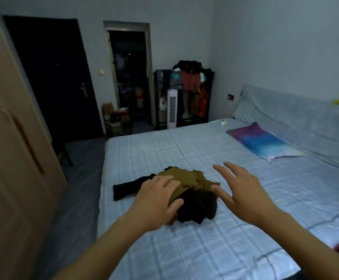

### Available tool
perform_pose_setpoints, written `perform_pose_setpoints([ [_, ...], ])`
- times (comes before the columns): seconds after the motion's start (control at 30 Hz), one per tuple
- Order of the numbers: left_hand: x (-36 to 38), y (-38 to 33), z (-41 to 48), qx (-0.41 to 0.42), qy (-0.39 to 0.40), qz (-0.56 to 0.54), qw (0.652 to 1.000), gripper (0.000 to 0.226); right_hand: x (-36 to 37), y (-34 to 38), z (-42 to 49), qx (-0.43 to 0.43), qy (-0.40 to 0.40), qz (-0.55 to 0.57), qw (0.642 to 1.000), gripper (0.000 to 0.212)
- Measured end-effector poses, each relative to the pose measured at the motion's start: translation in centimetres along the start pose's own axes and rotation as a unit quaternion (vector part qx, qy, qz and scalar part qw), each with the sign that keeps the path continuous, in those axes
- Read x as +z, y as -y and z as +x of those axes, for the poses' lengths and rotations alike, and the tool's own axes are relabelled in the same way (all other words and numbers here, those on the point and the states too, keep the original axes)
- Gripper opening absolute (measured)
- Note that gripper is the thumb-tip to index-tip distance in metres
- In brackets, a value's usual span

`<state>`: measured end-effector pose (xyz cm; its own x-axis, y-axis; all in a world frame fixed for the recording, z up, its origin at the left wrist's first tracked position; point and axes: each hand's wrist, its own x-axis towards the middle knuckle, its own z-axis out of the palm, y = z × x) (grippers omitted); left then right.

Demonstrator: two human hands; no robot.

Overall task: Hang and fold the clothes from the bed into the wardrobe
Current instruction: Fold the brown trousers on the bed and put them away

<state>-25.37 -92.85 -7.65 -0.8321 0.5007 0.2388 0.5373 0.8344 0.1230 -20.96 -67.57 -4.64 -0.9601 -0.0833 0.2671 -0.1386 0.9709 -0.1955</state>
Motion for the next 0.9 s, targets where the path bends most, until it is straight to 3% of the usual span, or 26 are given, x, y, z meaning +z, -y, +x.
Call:
perform_pose_setpoints([
  [0.2, 1.1, 4.7, 3.3, -0.018, -0.033, -0.067, 0.997, 0.059, 1.8, 0.9, 3.7, -0.001, 0.019, -0.051, 0.999, 0.065],
  [0.43, 3.4, 6.6, 5.1, -0.019, -0.011, -0.076, 0.997, 0.061, 5.3, -0.8, 6.6, 0.005, 0.035, -0.015, 0.999, 0.065],
  [0.9, 11.1, 2.7, 16.4, -0.11, 0.057, -0.038, 0.992, 0.06, 11.9, -14.5, 16.3, -0.035, 0.066, 0.091, 0.993, 0.065],
])
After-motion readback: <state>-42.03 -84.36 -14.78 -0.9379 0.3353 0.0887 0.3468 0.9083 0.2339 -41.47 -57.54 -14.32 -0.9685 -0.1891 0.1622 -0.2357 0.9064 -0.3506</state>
